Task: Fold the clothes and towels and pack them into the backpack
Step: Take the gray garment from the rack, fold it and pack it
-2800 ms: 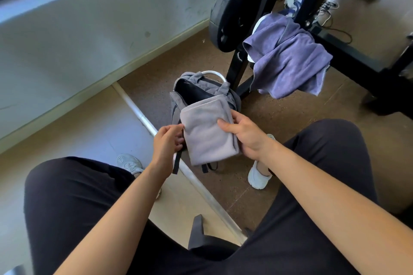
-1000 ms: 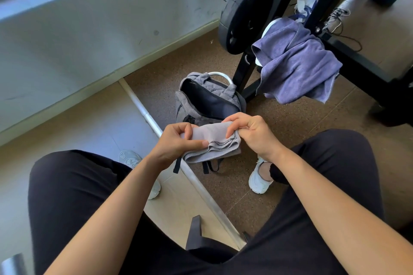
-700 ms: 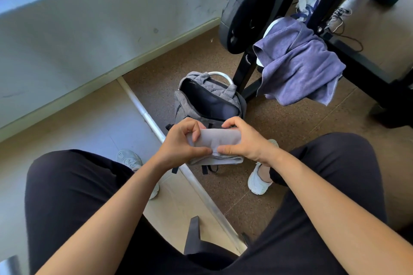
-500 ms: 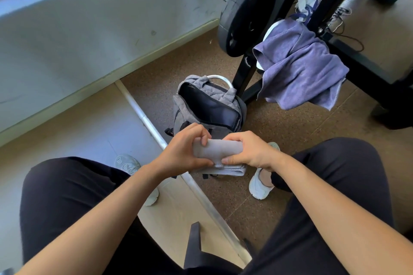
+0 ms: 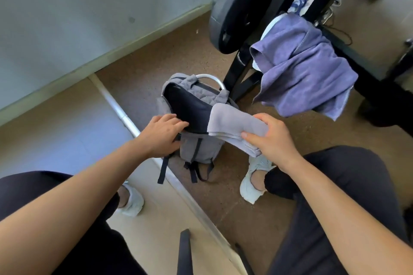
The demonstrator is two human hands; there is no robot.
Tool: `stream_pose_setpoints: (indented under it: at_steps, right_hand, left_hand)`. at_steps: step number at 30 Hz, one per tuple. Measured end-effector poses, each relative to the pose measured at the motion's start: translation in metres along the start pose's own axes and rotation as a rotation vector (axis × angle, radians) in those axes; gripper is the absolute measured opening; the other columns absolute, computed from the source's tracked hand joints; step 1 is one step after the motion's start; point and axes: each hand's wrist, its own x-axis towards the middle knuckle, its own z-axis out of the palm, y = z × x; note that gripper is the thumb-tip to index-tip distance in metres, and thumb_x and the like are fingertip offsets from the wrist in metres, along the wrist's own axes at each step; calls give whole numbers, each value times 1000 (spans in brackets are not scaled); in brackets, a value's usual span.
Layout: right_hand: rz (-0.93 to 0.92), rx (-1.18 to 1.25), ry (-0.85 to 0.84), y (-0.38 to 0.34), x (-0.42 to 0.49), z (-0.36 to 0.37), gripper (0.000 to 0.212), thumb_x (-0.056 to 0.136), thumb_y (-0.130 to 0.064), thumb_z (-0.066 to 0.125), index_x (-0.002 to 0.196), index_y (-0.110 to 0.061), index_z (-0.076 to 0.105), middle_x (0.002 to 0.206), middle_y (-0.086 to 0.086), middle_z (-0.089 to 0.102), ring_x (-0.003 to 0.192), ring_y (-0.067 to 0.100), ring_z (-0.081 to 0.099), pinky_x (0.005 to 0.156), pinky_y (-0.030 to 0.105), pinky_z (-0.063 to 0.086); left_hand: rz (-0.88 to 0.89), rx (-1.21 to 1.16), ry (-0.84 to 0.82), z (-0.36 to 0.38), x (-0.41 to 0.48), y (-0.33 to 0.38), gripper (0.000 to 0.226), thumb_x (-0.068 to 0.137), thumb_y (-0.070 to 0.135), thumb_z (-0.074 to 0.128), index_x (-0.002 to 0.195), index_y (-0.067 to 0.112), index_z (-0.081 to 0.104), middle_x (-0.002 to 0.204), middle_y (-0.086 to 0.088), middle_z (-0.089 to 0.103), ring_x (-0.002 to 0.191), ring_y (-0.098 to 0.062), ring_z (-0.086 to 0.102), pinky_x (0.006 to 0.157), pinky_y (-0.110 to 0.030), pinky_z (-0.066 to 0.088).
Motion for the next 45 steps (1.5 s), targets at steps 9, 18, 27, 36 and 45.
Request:
stream_pose_setpoints:
  at_steps: [9, 18, 27, 36, 45]
  right_hand:
    - [-92, -167, -142, -31, 64, 68, 43, 88, -32, 75, 126, -17, 60, 116, 0, 62, 108, 17, 57, 79, 27, 46]
    - [-66, -335, -222, -8, 120, 154, 36, 87, -27, 73, 119, -15, 60, 114, 9, 66, 110, 30, 59, 84, 38, 48]
    - [-4, -300, -244, 22, 107, 153, 42, 89, -24, 72, 128, -18, 58, 120, 3, 63, 111, 20, 55, 87, 30, 42]
    - [43, -413, -272, 23, 110, 192, 26, 87, -18, 66, 110, -17, 54, 116, 9, 59, 106, 36, 59, 86, 42, 48]
    - [92, -550, -442, 53, 137, 247, 66, 91, -11, 59, 146, -23, 25, 141, 12, 37, 123, 43, 52, 95, 49, 44]
  left_hand:
    - [188, 52, -90, 29, -9, -21, 44, 104, 25, 48, 149, 27, 49, 136, 3, 59, 138, -26, 40, 109, -44, 42]
    - [-55, -126, -152, 15, -6, -33, 41, 103, 46, 42, 81, 20, 63, 81, 0, 66, 80, -23, 61, 75, -41, 56]
    - [148, 152, 179, 17, 39, -85, 100, 62, 52, 74, 153, 26, 42, 152, -2, 48, 137, -28, 44, 111, -45, 33]
    - [234, 203, 174, 21, 60, -80, 139, 52, 68, 74, 165, 23, 6, 173, -11, -7, 158, -38, 2, 127, -56, 6]
    - [202, 153, 184, 23, 68, -91, 139, 51, 74, 65, 165, 22, 4, 174, -5, -4, 160, -28, 1, 127, -55, 6]
